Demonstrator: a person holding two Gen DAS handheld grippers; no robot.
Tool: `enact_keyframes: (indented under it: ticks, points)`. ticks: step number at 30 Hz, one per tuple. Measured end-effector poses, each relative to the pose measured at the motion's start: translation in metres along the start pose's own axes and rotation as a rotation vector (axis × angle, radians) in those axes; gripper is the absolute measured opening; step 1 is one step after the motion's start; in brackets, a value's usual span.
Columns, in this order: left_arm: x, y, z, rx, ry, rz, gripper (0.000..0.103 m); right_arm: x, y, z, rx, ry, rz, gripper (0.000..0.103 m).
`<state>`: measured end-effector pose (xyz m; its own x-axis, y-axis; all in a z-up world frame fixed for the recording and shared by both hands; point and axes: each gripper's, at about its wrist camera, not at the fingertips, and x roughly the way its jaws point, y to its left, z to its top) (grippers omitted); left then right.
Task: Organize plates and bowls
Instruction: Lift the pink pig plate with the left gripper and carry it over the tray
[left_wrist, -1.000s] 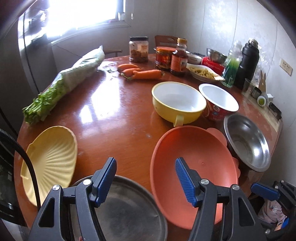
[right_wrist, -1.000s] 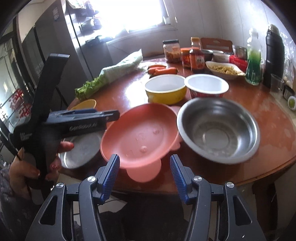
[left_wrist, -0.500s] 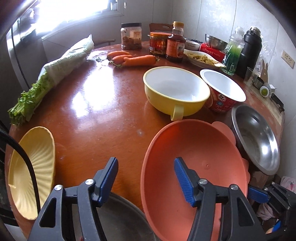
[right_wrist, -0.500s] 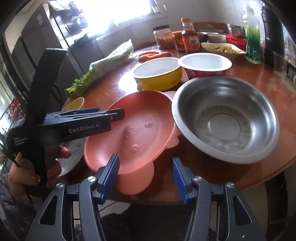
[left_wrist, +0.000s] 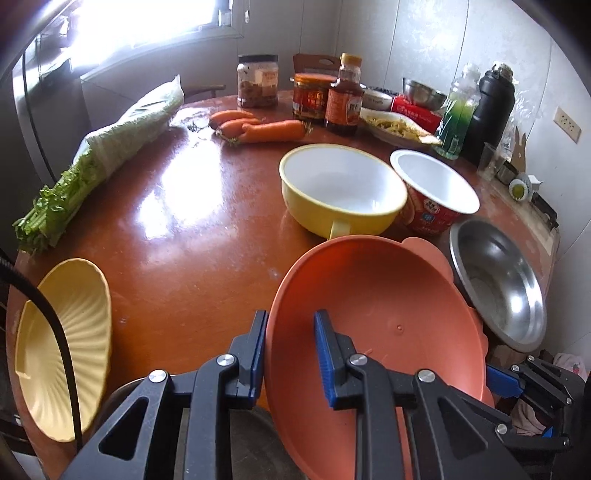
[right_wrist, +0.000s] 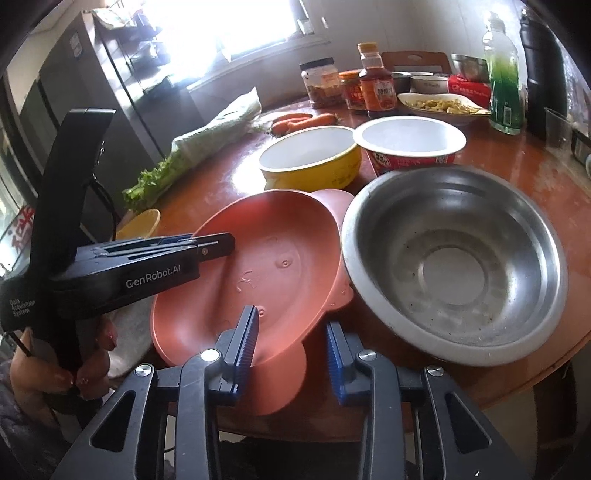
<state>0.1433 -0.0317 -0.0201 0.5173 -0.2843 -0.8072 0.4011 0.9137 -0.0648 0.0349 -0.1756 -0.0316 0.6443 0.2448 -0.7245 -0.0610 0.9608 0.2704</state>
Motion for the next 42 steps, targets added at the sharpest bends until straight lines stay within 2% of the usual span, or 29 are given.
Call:
enact_keyframes:
  ticks: [6,15,28,42]
  points:
    - [-0.025,0.01,0.001,-0.02,-0.055,0.0,0.025,-0.006,0.01,0.007,-0.007,-0.021,0.022,0.036]
    - [-0.044,0.039,-0.002,-0.069,-0.087,0.043,0.025,-0.004,0.046,0.02,-0.075,-0.041,0.046,0.036]
    - [-0.084,0.123,-0.009,-0.183,-0.151,0.137,0.026,0.015,0.125,0.05,-0.2,-0.073,0.119,0.036]
    - [-0.067,0.193,-0.021,-0.266,-0.127,0.191,0.026,0.075,0.184,0.056,-0.253,-0.006,0.138,0.037]
